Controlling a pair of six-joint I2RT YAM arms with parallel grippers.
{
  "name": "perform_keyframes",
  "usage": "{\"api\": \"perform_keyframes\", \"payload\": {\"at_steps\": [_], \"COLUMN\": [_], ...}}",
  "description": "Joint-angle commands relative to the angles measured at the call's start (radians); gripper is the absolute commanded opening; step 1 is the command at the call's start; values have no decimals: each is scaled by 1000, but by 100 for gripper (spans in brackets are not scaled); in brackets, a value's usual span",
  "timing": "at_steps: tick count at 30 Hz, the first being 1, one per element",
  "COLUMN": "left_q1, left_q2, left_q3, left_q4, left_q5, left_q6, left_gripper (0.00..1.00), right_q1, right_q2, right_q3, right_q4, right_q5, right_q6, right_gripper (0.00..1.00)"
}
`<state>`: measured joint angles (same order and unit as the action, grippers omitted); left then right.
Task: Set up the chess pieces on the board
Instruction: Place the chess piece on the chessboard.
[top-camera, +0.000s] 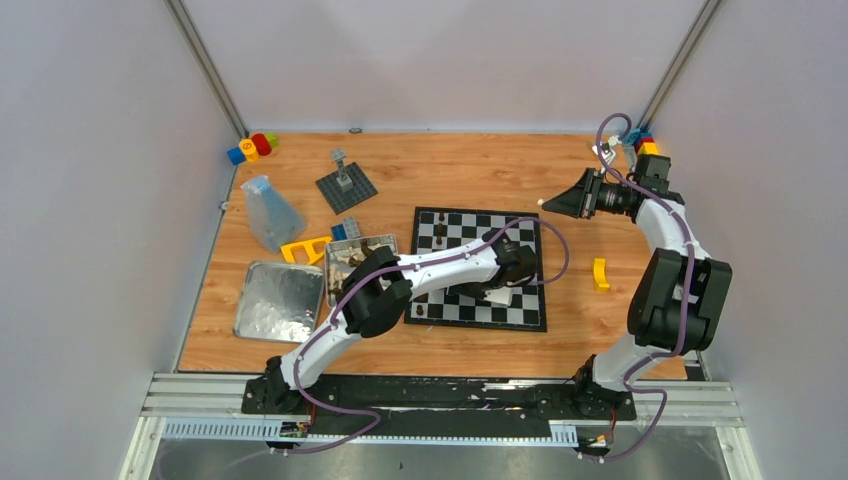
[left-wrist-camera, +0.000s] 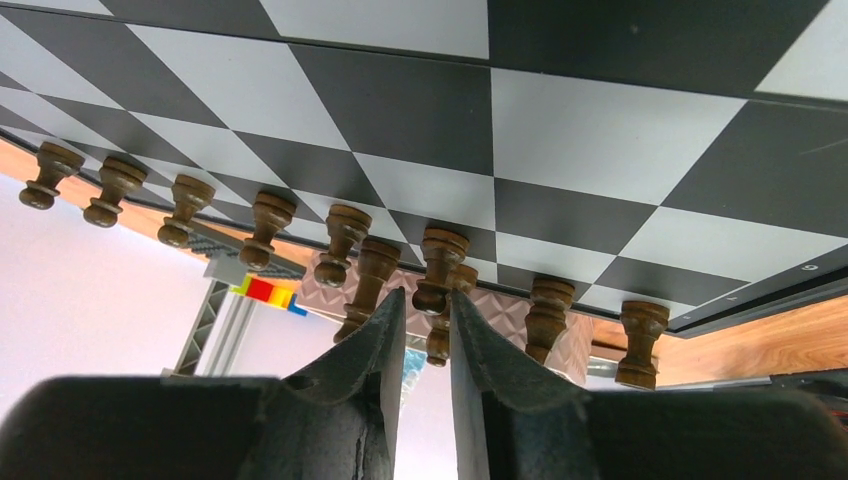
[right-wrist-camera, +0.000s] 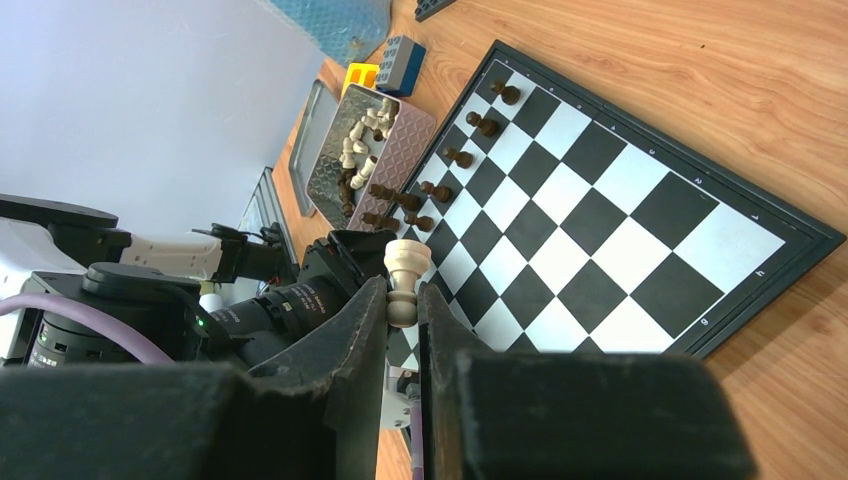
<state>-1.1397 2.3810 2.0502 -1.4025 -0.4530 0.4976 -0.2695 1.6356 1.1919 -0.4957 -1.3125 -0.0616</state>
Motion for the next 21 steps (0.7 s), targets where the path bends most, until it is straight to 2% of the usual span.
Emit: {"api": "perform_keyframes", "payload": {"at_steps": [1,6,11,16,21], "left_q1": [-15,-15,-14,-13,11], "left_q2": [-35,-51,-90,-205,-354], "left_q3": [29,3,-11,-56,-147], "left_q4": [-4,11,26,79,146], "left_q5": [-2,-12,-17,8,105], "left_q6": [-19,-18,-20,-16,-14], "left_gripper": [32,39,41,44,47], "right_q1": [-2,-2,0,9,70], "right_q2": [12,12,13,5,-22], "right_q3": [3,3,4,14,28], "right_q4": [32,29,28,26,25], "right_q5": [-44,-43,-39,-17,52], "right_q6": [-12,-13,-11,-7,-16], "right_gripper": [5,5,5,5,4]}}
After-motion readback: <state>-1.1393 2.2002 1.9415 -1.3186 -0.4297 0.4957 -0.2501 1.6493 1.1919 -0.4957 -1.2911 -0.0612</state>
